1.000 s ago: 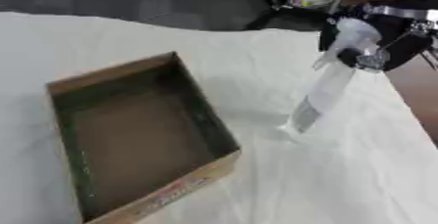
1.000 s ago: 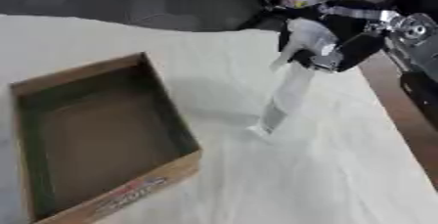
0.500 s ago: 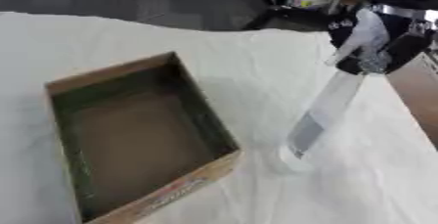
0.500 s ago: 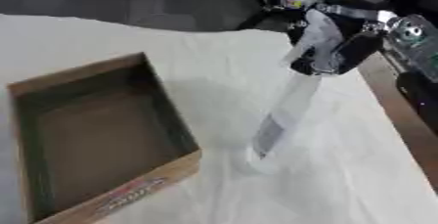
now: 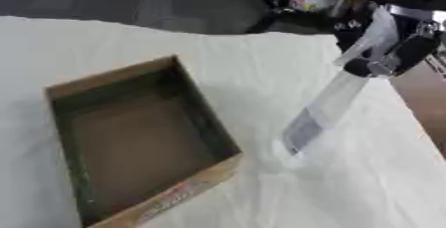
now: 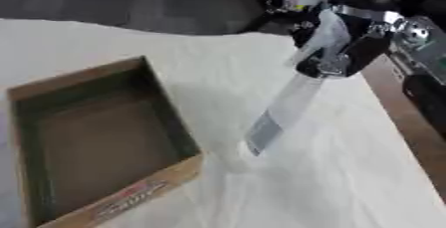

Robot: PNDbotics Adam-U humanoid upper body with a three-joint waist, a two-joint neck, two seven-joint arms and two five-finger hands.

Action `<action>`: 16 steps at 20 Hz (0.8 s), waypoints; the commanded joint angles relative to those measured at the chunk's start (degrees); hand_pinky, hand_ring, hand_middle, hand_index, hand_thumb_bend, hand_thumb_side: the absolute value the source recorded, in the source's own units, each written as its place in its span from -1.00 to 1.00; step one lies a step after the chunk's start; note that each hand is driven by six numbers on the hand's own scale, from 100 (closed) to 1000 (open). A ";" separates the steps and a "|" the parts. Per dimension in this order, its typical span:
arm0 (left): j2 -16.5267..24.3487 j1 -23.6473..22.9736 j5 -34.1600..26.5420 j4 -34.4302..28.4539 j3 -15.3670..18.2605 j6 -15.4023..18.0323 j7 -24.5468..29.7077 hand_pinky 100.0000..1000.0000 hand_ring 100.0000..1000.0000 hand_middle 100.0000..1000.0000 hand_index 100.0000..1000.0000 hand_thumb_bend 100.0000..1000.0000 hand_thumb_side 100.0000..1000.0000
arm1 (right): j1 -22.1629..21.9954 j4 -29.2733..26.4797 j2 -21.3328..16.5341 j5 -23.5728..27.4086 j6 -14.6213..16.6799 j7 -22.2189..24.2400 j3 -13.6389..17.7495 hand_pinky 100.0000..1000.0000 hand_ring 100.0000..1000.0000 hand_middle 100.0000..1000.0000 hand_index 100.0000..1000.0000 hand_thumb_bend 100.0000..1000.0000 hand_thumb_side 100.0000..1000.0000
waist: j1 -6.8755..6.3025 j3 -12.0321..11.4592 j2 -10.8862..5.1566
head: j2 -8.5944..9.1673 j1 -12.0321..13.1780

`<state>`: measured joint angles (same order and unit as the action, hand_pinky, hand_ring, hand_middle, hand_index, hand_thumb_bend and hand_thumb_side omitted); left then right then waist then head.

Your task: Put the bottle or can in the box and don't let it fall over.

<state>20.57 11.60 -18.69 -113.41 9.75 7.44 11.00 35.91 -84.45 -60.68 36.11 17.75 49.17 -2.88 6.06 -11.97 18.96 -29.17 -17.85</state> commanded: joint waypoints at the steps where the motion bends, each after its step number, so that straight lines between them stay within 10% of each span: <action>1: 1.05 0.02 -0.60 -1.18 0.62 -0.07 -0.27 0.32 -0.08 0.22 0.62 -0.97 0.48 | 1.26 -1.16 -2.56 1.10 0.57 0.31 0.84 -1.00 -0.75 -0.55 -0.78 -0.66 -1.00 | -0.40 0.35 -2.04 | -0.58 0.04; 16: 2.38 -1.45 -1.86 -1.18 0.80 -0.76 -0.97 0.32 -0.07 0.23 0.62 -0.96 0.46 | 11.16 -4.42 0.32 -6.33 -4.55 -9.44 -1.50 -1.00 -0.75 -0.57 -0.79 -0.65 -1.00 | 0.72 0.57 -6.62 | -7.67 -0.68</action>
<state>21.23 10.01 -20.26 -113.41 9.94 6.75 10.24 45.96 -87.75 -59.26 30.47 13.59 40.61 -4.80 7.18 -11.45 13.58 -36.38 -18.47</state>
